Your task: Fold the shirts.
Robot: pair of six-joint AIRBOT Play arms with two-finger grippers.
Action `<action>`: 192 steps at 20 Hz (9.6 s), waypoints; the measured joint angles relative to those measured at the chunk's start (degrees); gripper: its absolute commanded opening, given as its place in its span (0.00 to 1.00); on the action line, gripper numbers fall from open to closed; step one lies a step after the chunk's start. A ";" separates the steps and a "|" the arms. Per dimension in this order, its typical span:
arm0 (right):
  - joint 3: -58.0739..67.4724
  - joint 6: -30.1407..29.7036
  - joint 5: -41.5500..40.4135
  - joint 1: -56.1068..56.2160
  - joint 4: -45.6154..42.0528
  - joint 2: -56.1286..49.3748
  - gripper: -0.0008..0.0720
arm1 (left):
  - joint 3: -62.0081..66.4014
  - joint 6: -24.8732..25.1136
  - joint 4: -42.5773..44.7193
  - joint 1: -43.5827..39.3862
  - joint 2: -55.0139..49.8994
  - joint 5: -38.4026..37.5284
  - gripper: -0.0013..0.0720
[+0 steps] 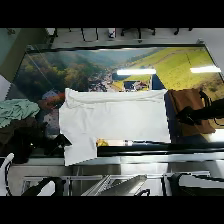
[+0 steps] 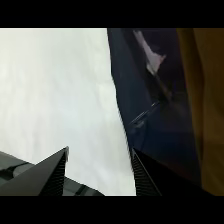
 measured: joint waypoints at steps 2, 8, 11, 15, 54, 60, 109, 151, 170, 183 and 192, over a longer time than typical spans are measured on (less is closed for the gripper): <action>0.00 -0.20 -0.17 0.00 0.00 0.02 0.66 | 3.50 0.26 3.65 0.15 -0.52 2.14 0.80; 0.00 -0.42 0.33 0.00 -0.02 0.00 0.66 | 6.58 5.18 5.22 2.43 -5.25 3.85 0.80; 0.00 -0.42 0.44 0.00 -0.02 0.00 0.66 | 5.29 9.53 0.39 2.78 -9.31 1.73 0.65; -0.02 -0.42 -0.13 0.00 -0.04 0.00 0.66 | 3.56 13.11 -4.55 2.93 -12.17 1.01 0.65; -16.85 10.60 1.73 0.02 -9.66 9.68 0.04 | -1.68 4.66 -6.56 2.97 19.87 10.56 0.04; -10.25 6.21 8.41 2.27 4.20 9.22 0.04 | 11.28 4.35 -10.08 -0.09 9.03 5.07 0.04; 24.59 -3.17 17.38 13.86 6.67 -23.82 0.04 | 82.95 -2.75 -11.39 -24.46 -42.40 -0.44 0.04; 26.95 13.44 48.59 72.22 14.58 -15.56 0.79 | 60.67 -1.07 -0.87 0.11 16.90 2.43 0.04; 27.06 14.38 8.52 29.53 6.16 -17.46 0.98 | 40.65 0.98 -1.07 -2.60 24.35 -3.17 0.04; 27.06 10.82 9.11 38.05 13.42 -28.81 0.14 | 40.61 0.09 -1.05 -13.35 19.71 -5.46 0.04; 34.95 12.11 8.04 37.46 14.03 -25.07 0.04 | 40.61 0.00 -0.87 -9.51 27.69 -5.88 0.04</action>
